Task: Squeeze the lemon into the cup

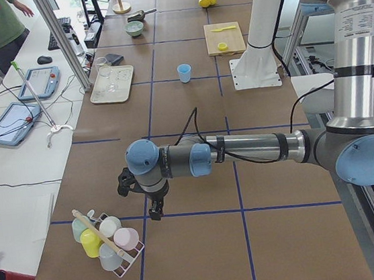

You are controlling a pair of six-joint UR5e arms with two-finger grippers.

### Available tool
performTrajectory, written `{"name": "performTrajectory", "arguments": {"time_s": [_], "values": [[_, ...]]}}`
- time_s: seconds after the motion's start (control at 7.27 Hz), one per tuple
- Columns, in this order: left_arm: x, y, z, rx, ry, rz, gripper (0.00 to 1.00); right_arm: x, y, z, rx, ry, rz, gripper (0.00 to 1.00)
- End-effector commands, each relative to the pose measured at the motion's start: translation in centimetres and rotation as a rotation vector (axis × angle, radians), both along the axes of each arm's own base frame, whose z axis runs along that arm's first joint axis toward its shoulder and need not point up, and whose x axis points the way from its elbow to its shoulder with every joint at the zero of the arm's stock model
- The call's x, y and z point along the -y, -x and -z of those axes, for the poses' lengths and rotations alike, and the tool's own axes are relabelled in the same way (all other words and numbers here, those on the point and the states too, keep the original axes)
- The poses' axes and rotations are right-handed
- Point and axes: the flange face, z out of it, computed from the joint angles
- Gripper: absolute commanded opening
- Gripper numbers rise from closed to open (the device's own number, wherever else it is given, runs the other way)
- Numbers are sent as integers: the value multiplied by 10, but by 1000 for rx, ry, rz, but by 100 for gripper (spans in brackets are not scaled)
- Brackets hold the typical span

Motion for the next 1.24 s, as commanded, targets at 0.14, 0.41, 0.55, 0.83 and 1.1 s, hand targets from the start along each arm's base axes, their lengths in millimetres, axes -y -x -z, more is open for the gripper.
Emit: {"name": "performTrajectory", "arguments": {"time_s": [0.14,0.41,0.55,0.83,1.1], "values": [[3,0,5,-1,-10,0,100,-12,123,138,-28,58,-74,100],[2,1,3,-1,-5,1,100,-43,211,191,-57,133,-136,100],[2,0,3,-1,-5,0,100,-62,243,214,-40,149,-158,100],[2,1,4,-1,-8,1,100,-114,287,250,16,156,-171,100],[2,0,3,-1,-7,0,100,-178,333,271,2,165,-171,100]]}}
